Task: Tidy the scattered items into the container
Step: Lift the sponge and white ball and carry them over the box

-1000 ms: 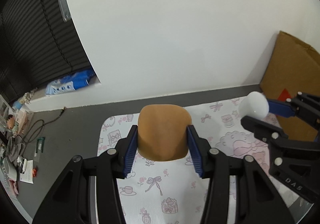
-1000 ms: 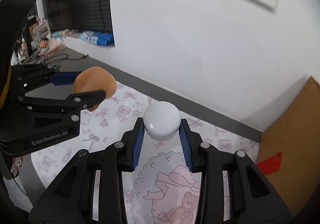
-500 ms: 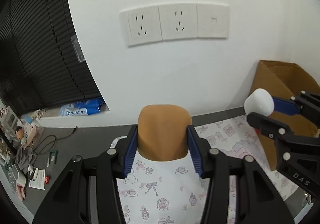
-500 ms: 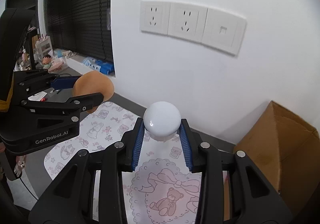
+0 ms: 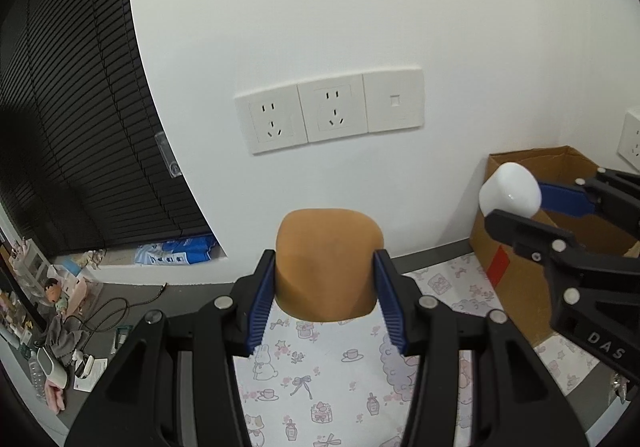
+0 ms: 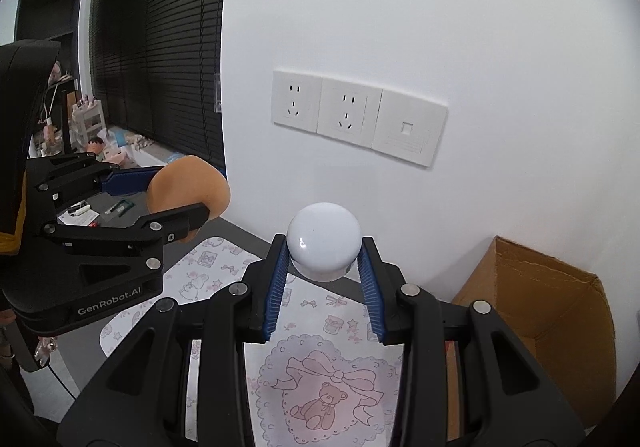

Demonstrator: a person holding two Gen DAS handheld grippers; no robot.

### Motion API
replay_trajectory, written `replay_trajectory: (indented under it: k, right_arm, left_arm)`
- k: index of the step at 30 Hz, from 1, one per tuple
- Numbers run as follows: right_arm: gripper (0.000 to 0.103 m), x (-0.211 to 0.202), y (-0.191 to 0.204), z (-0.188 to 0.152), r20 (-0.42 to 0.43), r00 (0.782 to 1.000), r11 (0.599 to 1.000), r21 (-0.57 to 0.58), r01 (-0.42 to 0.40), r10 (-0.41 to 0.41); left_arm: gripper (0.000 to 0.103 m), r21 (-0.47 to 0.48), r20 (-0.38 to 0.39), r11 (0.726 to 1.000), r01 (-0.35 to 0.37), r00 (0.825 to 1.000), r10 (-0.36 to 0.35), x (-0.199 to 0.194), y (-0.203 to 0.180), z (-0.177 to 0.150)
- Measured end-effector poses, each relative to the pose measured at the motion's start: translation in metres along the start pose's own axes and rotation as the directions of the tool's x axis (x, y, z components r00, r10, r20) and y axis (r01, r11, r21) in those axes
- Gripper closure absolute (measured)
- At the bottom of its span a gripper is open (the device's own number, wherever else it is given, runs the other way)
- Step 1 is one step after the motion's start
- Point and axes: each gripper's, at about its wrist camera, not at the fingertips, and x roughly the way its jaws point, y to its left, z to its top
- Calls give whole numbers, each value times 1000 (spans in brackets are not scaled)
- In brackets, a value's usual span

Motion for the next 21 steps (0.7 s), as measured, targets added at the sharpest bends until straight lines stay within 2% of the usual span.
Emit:
replay_trajectory:
  k: [13,21]
  right_arm:
    - [66,-28,-9,0,29,999,999,11,30,-31]
    - [66,-39,-34,-11,17,998,997,39,64,-64]
  left_arm:
    - [56,20,48,1000,2,999,-3,-15,-19,8]
    - [56,58,40,997,48,998,-51,-9,-53,15]
